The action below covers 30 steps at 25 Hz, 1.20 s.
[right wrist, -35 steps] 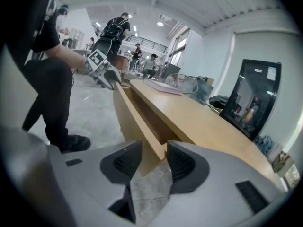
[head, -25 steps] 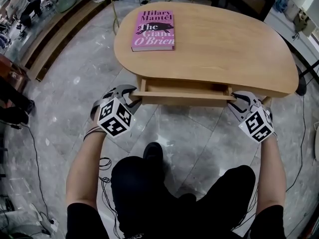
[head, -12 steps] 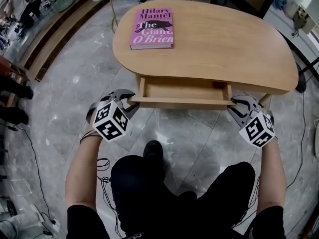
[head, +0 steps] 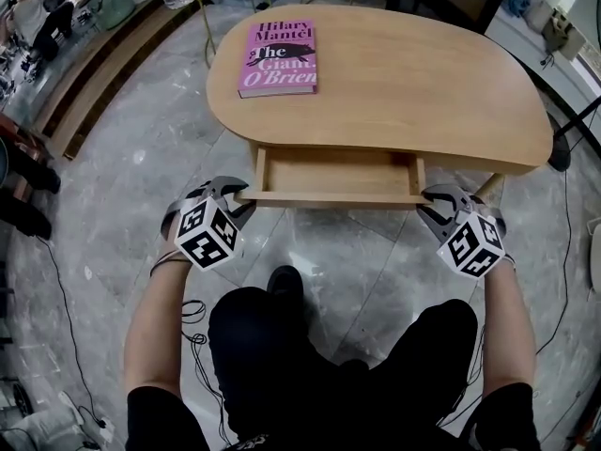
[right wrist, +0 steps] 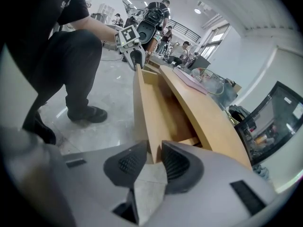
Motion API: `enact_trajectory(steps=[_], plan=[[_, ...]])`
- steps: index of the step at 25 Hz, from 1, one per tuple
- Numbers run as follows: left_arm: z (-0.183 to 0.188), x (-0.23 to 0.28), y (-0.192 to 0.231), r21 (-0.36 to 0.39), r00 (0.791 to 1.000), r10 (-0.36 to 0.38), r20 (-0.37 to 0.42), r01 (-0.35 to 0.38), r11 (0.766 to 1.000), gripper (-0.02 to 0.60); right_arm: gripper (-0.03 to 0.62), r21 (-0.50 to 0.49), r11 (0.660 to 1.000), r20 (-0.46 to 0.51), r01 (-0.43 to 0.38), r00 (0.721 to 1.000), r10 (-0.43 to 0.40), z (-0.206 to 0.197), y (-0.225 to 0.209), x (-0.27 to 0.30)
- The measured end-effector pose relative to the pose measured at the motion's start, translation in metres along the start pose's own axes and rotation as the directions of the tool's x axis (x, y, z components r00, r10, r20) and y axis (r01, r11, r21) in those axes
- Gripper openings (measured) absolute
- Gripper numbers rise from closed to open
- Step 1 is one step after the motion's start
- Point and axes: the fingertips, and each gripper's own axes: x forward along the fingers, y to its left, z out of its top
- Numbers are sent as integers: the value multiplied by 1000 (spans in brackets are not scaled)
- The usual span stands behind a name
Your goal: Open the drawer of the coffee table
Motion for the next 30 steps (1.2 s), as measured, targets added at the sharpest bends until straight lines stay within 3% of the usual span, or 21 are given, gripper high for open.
enact_trajectory(steps=[5,12,30], plan=[[-1,2,0,42,1000,-22,-21,23,999,152,117,-26,999,-9,-20,1000,20,4,1,7],[4,11,-6,72,994,-69,-84,76,995,146,114,-26,992,-18,-126,992,126,10,8,18],[-7,-7,-43,26,981,-160,-107,163,986,124,98,-57,985,-12,-162,987,162,9,47,2]])
